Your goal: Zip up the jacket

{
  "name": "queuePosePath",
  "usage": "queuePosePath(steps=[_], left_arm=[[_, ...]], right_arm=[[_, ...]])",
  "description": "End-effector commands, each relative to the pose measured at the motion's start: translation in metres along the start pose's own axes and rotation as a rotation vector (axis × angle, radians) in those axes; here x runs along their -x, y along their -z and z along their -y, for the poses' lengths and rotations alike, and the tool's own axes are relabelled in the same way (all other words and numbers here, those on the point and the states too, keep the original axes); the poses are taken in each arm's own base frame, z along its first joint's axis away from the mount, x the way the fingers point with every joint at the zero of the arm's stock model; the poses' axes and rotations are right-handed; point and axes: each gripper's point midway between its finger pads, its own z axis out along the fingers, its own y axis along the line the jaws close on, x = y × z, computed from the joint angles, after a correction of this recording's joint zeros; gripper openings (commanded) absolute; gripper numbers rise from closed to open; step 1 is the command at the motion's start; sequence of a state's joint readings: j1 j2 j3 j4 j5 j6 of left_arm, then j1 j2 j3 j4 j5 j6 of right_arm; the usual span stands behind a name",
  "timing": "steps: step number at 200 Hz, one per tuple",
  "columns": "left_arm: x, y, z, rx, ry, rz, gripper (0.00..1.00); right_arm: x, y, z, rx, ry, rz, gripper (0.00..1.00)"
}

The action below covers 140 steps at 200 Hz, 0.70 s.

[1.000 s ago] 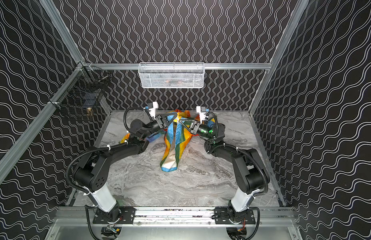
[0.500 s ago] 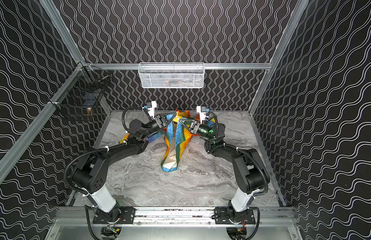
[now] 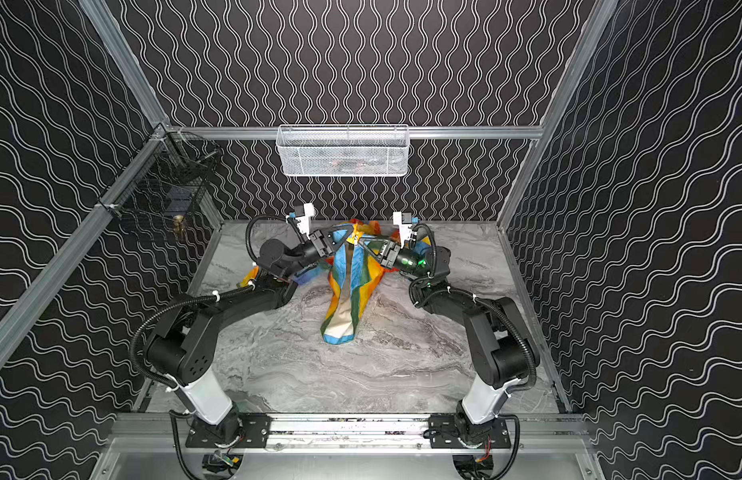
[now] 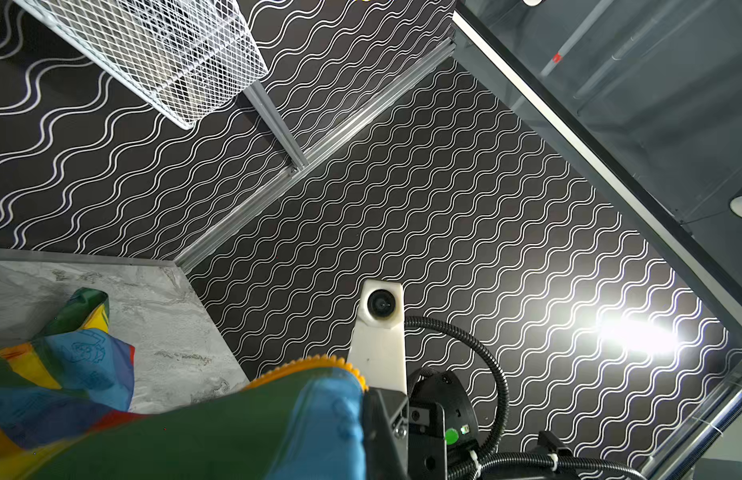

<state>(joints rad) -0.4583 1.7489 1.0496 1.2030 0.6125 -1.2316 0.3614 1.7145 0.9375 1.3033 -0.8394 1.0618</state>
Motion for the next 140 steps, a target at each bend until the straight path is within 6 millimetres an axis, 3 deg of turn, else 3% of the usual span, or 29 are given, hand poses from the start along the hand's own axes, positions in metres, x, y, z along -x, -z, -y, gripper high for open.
queuePosePath(steps=[1, 140], left_arm=[[0.0075, -0.0009, 0.0118, -0.037, -0.021, 0.028, 0.0], [0.01, -0.0003, 0.0108, -0.048, -0.004, 0.053, 0.0]], right_arm=[[0.0076, -0.0003, -0.0143, 0.038, 0.051, 0.024, 0.0], [0.0088, -0.001, -0.0143, 0.043, 0.05, 0.027, 0.0]])
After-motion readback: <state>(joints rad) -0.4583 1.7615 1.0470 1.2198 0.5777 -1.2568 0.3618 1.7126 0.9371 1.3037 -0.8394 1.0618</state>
